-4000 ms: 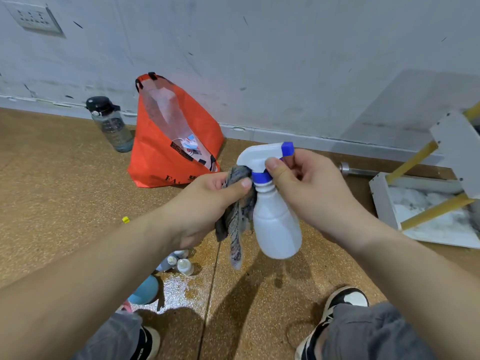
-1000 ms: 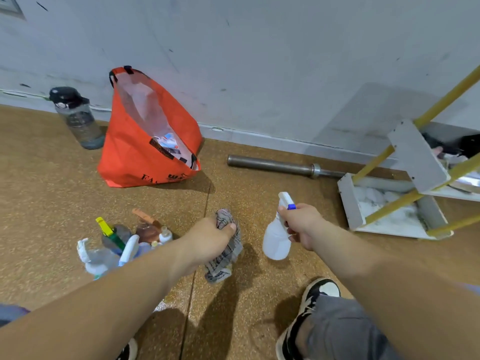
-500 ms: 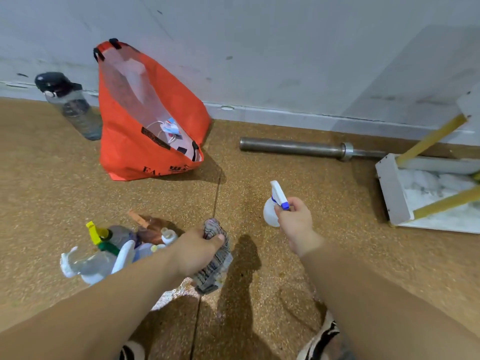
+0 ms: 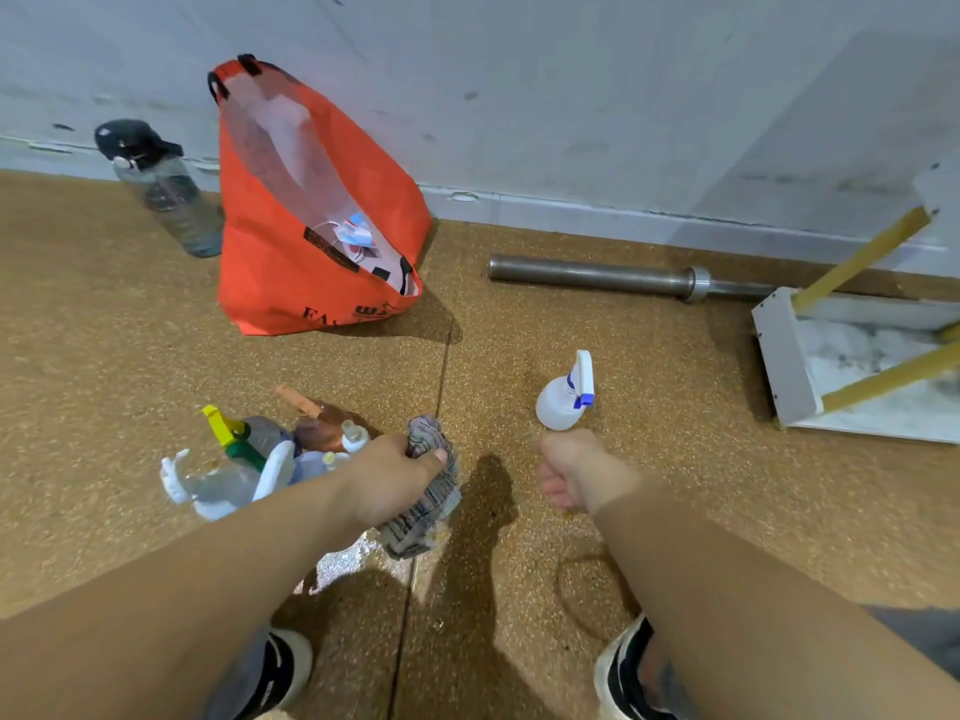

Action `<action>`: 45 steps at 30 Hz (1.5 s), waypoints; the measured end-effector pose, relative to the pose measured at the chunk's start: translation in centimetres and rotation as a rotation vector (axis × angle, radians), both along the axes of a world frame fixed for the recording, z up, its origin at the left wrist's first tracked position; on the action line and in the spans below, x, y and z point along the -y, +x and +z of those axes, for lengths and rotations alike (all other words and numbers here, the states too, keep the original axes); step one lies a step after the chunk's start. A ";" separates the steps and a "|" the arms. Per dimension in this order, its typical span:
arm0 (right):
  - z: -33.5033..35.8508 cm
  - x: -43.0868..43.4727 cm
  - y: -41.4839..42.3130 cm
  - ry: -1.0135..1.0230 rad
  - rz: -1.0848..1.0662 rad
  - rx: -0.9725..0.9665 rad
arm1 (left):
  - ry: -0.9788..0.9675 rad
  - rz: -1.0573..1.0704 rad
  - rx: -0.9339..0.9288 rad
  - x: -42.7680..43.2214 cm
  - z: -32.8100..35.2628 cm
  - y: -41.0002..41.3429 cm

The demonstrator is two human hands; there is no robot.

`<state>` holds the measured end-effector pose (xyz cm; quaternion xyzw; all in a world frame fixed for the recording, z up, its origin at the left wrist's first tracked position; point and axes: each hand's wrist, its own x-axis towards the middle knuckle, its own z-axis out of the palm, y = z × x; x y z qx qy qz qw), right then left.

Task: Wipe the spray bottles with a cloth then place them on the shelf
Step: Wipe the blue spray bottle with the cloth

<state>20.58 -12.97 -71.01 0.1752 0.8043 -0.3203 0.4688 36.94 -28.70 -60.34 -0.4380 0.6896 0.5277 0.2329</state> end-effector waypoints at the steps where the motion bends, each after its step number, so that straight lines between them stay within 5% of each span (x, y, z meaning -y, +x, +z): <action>1: 0.9 0.6 1.2 -0.017 0.121 0.047 | -0.011 -0.005 -0.001 -0.1 0.4 0.6; 5: 4.5 4.3 6.1 -0.163 0.444 0.019 | 0.005 0.039 -0.020 -0.4 1.6 4.1; 14: 5.6 10.3 18.1 -0.290 0.532 -0.084 | -0.047 -0.214 -0.009 1.9 1.8 13.4; 18: 4.2 12.4 18.9 -0.281 0.510 -0.068 | -0.076 0.034 0.028 5.5 0.8 15.3; 22: 3.2 13.9 20.8 -0.223 0.638 -0.039 | -0.271 0.258 -0.027 9.6 1.1 15.9; 25: 2.5 15.2 25.5 -0.245 0.660 0.097 | -0.508 0.137 0.030 11.8 1.1 16.2; 29: -0.3 18.6 30.3 -0.296 0.599 -0.090 | -0.612 0.016 0.138 12.7 0.2 17.0; 35: -1.9 20.0 29.6 -0.178 0.646 -0.188 | -0.591 0.022 0.195 13.8 -1.4 18.3; 45: 3.7 11.9 24.2 -0.353 0.718 -0.108 | -0.461 -0.083 0.121 12.5 -1.7 17.4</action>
